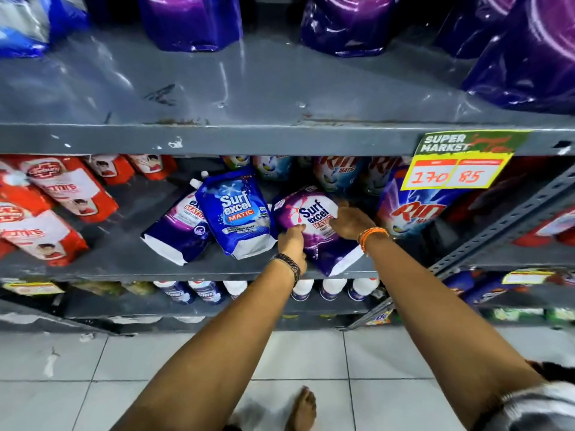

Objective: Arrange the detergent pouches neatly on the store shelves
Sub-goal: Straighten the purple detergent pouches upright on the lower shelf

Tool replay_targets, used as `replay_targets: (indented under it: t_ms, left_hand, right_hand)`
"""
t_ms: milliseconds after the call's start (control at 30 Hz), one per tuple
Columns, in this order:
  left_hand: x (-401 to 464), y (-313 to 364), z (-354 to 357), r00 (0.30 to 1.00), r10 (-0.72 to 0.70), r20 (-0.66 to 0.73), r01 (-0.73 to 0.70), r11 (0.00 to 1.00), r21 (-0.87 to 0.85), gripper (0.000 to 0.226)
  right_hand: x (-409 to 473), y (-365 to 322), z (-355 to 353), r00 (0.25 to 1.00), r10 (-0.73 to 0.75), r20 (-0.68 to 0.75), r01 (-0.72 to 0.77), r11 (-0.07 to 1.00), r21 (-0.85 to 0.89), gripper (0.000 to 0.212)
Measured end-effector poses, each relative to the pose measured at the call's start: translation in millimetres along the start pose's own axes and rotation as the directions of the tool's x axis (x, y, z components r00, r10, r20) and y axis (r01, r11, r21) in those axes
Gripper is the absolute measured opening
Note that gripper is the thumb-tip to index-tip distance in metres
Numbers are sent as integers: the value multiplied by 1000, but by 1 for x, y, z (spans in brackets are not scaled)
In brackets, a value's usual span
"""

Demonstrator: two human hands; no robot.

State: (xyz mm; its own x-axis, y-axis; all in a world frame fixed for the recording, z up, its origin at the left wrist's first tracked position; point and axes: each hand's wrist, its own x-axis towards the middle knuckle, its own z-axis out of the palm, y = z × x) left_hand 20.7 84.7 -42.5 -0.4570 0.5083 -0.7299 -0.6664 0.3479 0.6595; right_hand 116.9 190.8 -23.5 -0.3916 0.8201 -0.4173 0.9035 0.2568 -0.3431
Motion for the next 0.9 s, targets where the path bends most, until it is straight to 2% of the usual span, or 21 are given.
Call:
replay_targets:
  t_ms: [100,167,233,300,367,467,567,667,767,900]
  left_hand:
    - [39,-15,-3,1000,-21,-6,21,998,62,74]
    - [51,-20,-6,999,-29,-15,31,990,137,81]
    - [42,-18,-8,1000,-6,-15,9,979,205,75]
    - [22,-13,-10,1000,21,14,-23,969,248,57]
    - [6,-12,-13,998,41,38,-50,960,275,43]
    - [-9,-14,-19,993,74,95,-99,949,298,45]
    - [-20,-15,-22,976,176,128,-210,921,327,62]
    - [-31,-7,-25,932,322,169,-363,857,366,81]
    - [-38,11,-23,863,438,254,-505,770,390,77]
    - [-38,40,-11,765,565,310,-640,616,459,78]
  right_hand:
    - [-6,8,9,999,48,12,-49,997,56,54]
    - [-9,17,13,997,82,1,-81,987,135,51]
    - [-13,25,16,996,89,6,-88,967,237,47]
    - [-16,34,18,996,87,27,-91,922,376,42]
    - [-22,38,17,998,56,22,-60,889,454,20]
    - [-36,43,17,1000,21,16,-26,860,509,10]
    - [-48,50,19,1000,-22,-5,20,806,591,6]
    - [-56,53,19,995,-37,-93,90,733,674,22]
    - [-59,47,13,969,-30,-245,198,685,701,18]
    - [-52,34,6,911,30,-410,290,661,692,29]
